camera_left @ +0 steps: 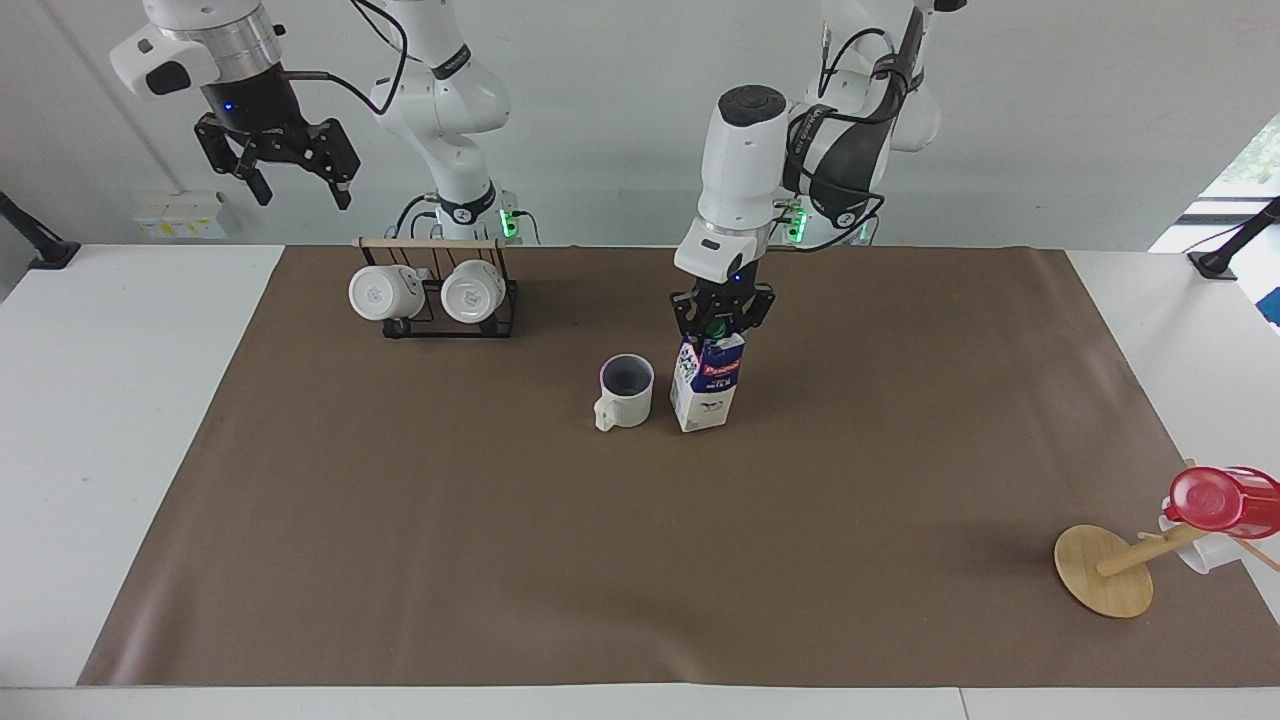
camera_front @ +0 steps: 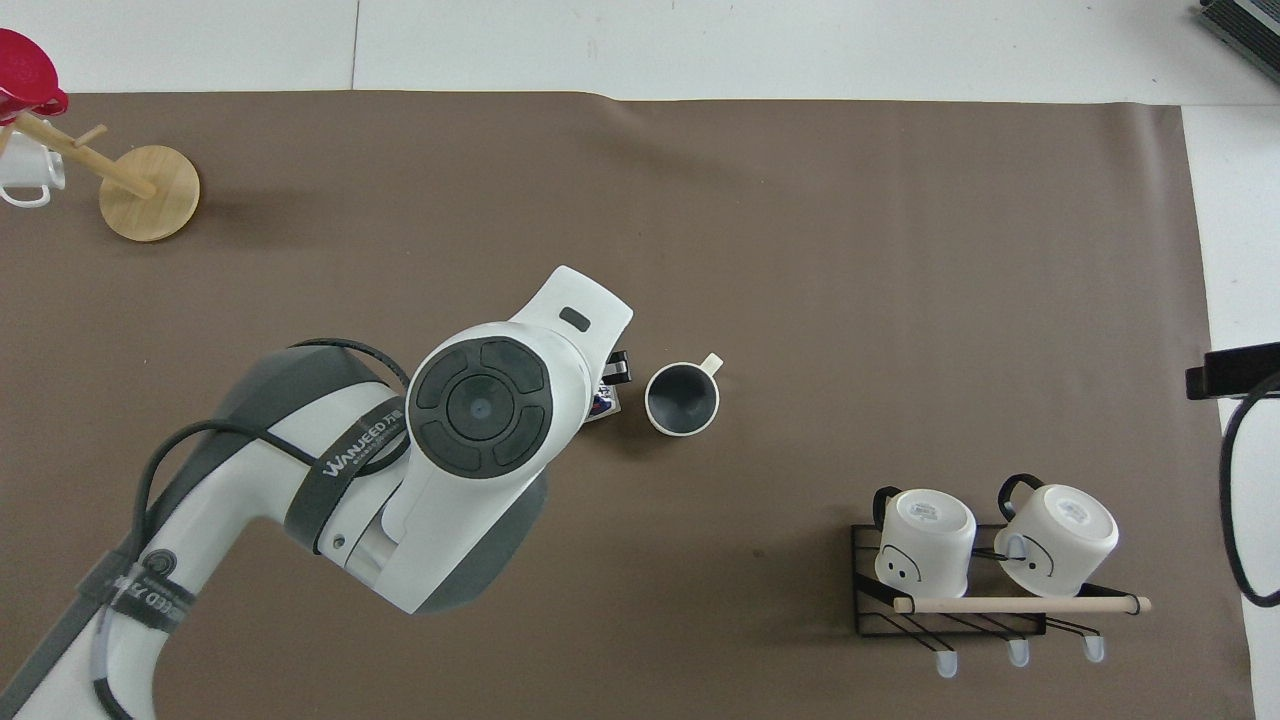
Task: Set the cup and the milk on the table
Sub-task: 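Lower the carton beside the mug with the left gripper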
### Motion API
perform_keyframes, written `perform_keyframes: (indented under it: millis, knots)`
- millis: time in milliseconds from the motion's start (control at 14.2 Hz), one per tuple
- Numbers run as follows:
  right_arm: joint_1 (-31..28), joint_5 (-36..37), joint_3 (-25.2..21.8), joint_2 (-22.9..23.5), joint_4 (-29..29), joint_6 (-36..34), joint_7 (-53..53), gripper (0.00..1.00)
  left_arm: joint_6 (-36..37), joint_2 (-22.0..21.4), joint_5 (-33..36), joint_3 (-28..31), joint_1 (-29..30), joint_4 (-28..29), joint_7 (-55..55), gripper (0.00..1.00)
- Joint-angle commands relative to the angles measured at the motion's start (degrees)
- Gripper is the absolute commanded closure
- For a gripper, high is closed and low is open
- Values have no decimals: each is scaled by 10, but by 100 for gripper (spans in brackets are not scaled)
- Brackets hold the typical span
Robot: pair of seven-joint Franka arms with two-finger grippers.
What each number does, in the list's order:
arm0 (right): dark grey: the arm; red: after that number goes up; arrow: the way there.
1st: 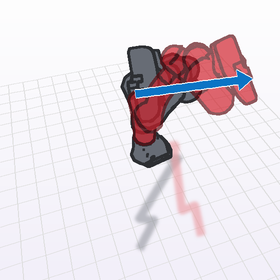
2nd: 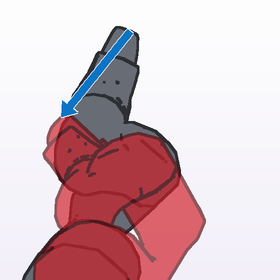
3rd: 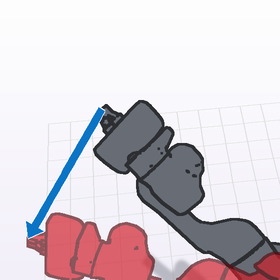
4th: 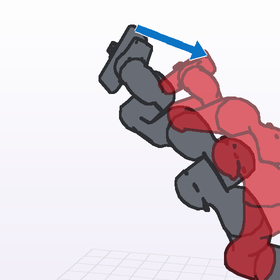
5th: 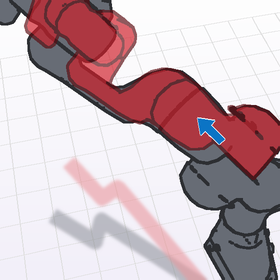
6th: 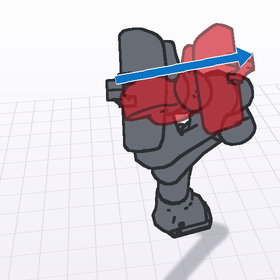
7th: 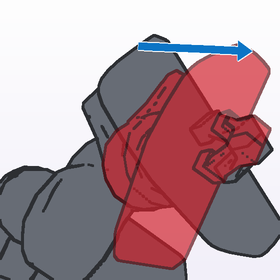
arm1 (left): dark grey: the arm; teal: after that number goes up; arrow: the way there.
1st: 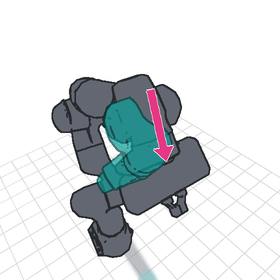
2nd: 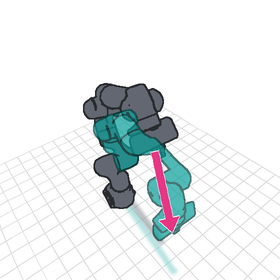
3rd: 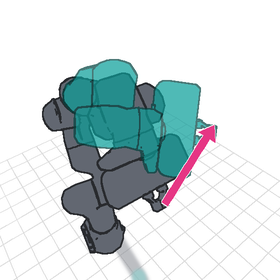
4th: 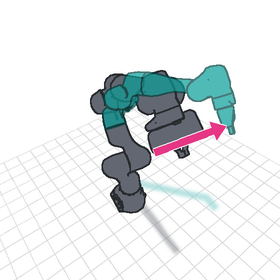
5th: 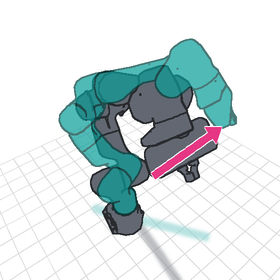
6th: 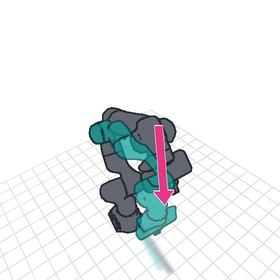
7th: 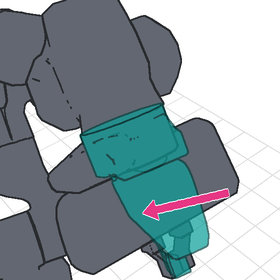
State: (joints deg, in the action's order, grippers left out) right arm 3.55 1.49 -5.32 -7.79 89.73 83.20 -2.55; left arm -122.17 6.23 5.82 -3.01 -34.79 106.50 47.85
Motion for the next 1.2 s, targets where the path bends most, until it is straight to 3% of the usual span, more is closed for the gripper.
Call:
perform_keyframes:
  millis: [0, 1127]
  knots:
    - [-3, -2, 1, -12, 11, 1, 14, 0, -2, 7, 29, 6, -7, -6, 12, 48]
    - [-3, -2, 1, -12, 11, 1, 14, 0, -43, 6, 56, 4, -12, 25, -27, 42]
